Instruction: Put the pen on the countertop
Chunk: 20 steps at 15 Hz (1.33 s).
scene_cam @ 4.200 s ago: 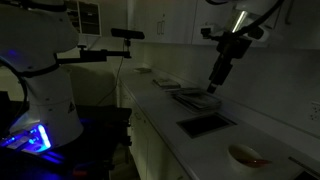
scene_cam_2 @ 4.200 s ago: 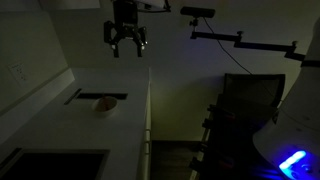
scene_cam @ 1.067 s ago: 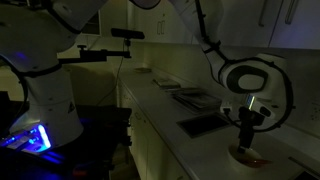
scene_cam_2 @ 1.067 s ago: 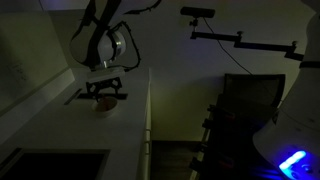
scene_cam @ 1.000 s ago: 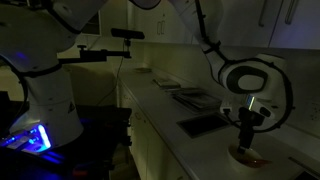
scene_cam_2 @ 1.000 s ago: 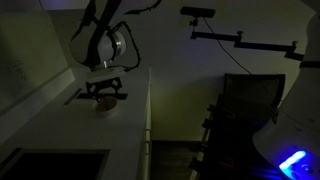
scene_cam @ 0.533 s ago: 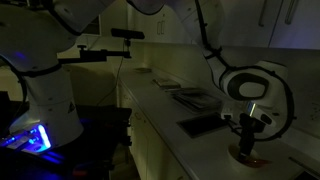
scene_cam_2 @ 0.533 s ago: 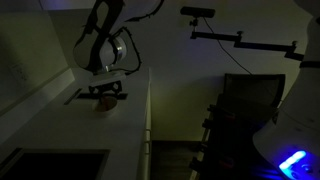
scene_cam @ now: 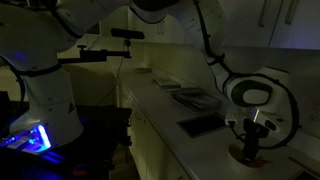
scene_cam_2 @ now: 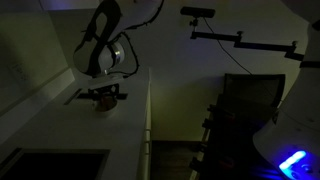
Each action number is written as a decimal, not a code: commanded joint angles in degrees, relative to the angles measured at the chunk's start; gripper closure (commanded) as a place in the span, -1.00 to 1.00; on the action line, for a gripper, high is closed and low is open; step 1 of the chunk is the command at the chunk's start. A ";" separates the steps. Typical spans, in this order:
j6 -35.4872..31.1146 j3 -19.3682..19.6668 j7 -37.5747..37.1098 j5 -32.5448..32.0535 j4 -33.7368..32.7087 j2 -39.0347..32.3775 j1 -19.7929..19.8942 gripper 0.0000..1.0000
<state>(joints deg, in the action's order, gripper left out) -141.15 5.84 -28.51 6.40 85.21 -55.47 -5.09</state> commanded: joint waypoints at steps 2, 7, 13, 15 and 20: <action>0.91 0.23 0.52 0.22 -4.95 -3.79 0.04 -0.25; -0.37 0.77 0.08 -0.10 -6.87 -5.69 -0.47 0.56; -3.43 5.23 -2.89 -3.11 -1.45 -0.77 -4.71 0.93; -3.20 6.15 -3.80 -3.17 0.73 1.84 -5.76 0.93; 3.46 3.44 -4.35 1.97 6.66 8.83 -2.98 0.93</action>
<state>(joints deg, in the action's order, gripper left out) -140.53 10.65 -30.17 6.35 86.34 -51.51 -9.40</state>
